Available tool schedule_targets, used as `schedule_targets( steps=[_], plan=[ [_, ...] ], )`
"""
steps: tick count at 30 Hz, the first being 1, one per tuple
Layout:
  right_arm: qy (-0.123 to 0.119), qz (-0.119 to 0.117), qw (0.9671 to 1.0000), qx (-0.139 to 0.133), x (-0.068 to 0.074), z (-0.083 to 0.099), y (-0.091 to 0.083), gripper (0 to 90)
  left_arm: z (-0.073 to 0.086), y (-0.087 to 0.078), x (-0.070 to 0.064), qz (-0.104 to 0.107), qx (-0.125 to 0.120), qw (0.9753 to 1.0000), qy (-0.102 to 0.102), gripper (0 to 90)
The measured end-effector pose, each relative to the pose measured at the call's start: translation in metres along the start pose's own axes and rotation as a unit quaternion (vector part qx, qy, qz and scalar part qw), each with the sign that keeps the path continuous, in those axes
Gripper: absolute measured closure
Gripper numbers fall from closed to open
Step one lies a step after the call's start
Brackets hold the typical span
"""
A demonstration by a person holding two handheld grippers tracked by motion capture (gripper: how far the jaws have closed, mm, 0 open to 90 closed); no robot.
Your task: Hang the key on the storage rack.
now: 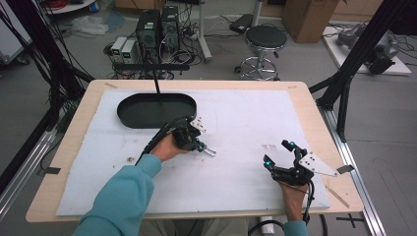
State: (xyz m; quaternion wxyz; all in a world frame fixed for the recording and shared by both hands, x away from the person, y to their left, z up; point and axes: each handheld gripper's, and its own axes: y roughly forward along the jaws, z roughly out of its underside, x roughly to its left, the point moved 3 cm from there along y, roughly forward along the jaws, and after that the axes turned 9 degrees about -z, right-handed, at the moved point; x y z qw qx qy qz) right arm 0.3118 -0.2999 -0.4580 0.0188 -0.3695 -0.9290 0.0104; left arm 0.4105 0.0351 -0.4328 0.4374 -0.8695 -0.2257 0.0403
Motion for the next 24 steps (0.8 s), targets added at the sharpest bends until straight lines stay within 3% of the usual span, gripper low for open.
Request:
schedule_targets(
  steps=[6, 10, 13, 24],
  plan=[
    [-0.002, 0.000, 1.0000, 0.000, 0.000, 0.000, 0.000, 9.2, -0.001, -0.017, 0.006, -0.008, -0.022, 0.9996, -0.012, 88.3],
    [-0.001, 0.000, 1.0000, 0.000, 0.000, 0.000, 0.000, 9.2, -0.001, -0.040, 0.016, -0.020, -0.050, 0.9983, -0.023, 88.3],
    [-0.002, 0.000, 1.0000, 0.000, 0.000, 0.000, 0.000, 9.2, 0.001, -0.053, 0.022, -0.026, -0.074, 0.9958, -0.047, 88.3],
    [-0.007, 0.000, 1.0000, 0.001, -0.001, 0.000, 0.000, 9.2, 0.003, -0.099, 0.043, -0.067, -0.111, 0.9894, -0.066, 88.4]
  ],
)
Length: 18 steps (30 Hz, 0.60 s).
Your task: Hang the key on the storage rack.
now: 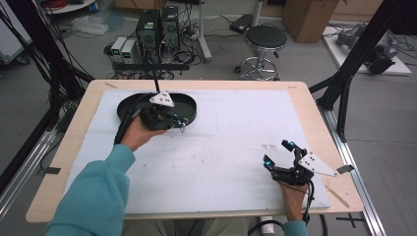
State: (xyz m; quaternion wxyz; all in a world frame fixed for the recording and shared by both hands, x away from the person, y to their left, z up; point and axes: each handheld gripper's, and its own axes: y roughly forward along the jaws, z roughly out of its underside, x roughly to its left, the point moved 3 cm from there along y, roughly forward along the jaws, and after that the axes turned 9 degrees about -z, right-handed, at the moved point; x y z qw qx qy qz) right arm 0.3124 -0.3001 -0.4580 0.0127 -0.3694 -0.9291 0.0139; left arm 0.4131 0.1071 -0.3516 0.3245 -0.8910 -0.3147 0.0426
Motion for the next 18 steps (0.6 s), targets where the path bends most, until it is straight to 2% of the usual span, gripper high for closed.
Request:
schedule_targets(
  steps=[1, 4, 8, 18],
  plan=[
    [0.005, 0.001, 1.0000, 0.000, 0.001, 0.000, 0.000, 9.2, -0.004, -0.008, 0.007, -0.010, -0.007, 0.9999, -0.004, 88.4],
    [0.002, 0.000, 1.0000, 0.000, 0.000, 0.000, 0.000, 9.2, -0.009, -0.019, 0.017, -0.021, -0.016, 0.9996, -0.012, 88.3],
    [0.005, 0.001, 1.0000, 0.000, 0.001, 0.000, 0.000, 9.2, -0.017, -0.029, 0.026, -0.036, -0.018, 0.9992, -0.006, 88.3],
    [0.006, 0.001, 1.0000, 0.000, 0.001, 0.000, 0.000, 9.2, -0.036, -0.039, 0.048, -0.052, -0.017, 0.9985, 0.002, 88.3]
  ],
)
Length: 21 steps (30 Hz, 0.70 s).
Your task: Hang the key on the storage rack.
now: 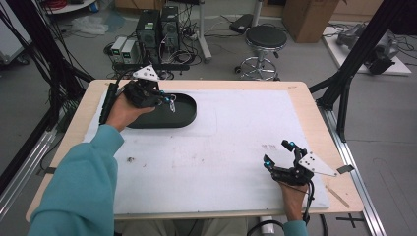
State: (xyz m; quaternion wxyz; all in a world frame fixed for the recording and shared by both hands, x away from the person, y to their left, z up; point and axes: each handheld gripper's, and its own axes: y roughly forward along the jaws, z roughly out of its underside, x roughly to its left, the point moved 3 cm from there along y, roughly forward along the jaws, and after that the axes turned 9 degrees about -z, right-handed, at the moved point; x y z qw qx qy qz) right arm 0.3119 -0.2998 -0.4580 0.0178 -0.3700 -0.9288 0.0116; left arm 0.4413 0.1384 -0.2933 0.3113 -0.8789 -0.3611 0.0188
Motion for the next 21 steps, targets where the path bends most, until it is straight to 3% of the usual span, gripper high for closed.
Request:
schedule_targets(
  steps=[21],
  plan=[
    [0.001, 0.000, 1.0000, -0.001, 0.000, 0.000, 0.000, 9.2, -0.021, 0.007, 0.040, -0.018, 0.021, 0.9996, 0.001, 88.3]
  ],
)
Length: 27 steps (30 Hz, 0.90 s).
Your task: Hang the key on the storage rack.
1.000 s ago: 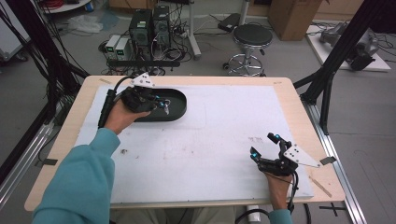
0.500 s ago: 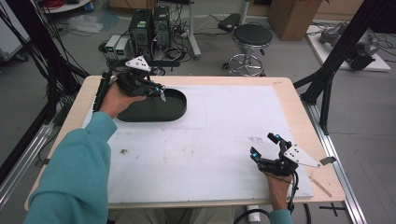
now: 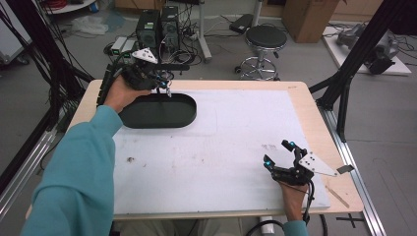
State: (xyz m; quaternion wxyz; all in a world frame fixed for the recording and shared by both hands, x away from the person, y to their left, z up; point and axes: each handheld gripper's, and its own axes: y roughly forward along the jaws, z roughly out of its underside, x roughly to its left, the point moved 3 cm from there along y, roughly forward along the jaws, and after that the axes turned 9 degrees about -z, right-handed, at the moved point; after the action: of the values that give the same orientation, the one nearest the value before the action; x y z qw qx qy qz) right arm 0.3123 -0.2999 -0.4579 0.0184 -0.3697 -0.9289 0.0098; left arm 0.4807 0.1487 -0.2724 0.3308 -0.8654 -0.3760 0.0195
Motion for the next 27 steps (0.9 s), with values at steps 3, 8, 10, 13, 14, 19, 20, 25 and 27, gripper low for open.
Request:
schedule_targets(
  steps=[3, 8, 10, 13, 14, 19, 20, 25, 27],
  plan=[
    [0.000, 0.000, 1.0000, 0.001, 0.000, 0.000, 0.000, 9.2, -0.002, 0.001, 0.002, -0.004, 0.002, 1.0000, 0.000, 88.3],
    [-0.001, 0.001, 1.0000, 0.001, 0.000, 0.000, 0.000, 9.2, -0.005, 0.004, 0.008, -0.008, 0.008, 0.9999, 0.001, 88.3],
    [-0.002, 0.001, 1.0000, 0.001, 0.000, 0.000, 0.000, 9.2, -0.007, 0.004, 0.012, -0.009, 0.006, 0.9999, -0.001, 88.3],
    [0.000, 0.000, 1.0000, 0.001, 0.000, 0.000, 0.000, 9.2, -0.008, 0.004, 0.016, -0.014, 0.011, 0.9998, 0.001, 88.3],
    [-0.001, 0.001, 1.0000, 0.001, 0.000, 0.000, 0.000, 9.2, -0.010, 0.004, 0.019, -0.016, 0.012, 0.9998, 0.000, 88.3],
    [-0.001, 0.001, 1.0000, 0.001, 0.000, 0.000, 0.000, 9.2, -0.009, 0.006, 0.026, -0.020, 0.015, 0.9997, -0.005, 88.3],
    [-0.001, 0.001, 1.0000, 0.001, 0.000, 0.000, 0.000, 9.2, -0.009, 0.006, 0.027, -0.021, 0.016, 0.9996, -0.005, 88.3],
    [-0.004, 0.001, 1.0000, 0.002, 0.000, 0.000, 0.000, 9.2, -0.004, 0.012, 0.035, -0.019, 0.020, 0.9995, -0.018, 88.3],
    [-0.007, 0.002, 1.0000, 0.001, 0.000, 0.000, 0.000, 9.2, -0.003, 0.013, 0.036, -0.019, 0.021, 0.9994, -0.018, 88.3]
  ],
)
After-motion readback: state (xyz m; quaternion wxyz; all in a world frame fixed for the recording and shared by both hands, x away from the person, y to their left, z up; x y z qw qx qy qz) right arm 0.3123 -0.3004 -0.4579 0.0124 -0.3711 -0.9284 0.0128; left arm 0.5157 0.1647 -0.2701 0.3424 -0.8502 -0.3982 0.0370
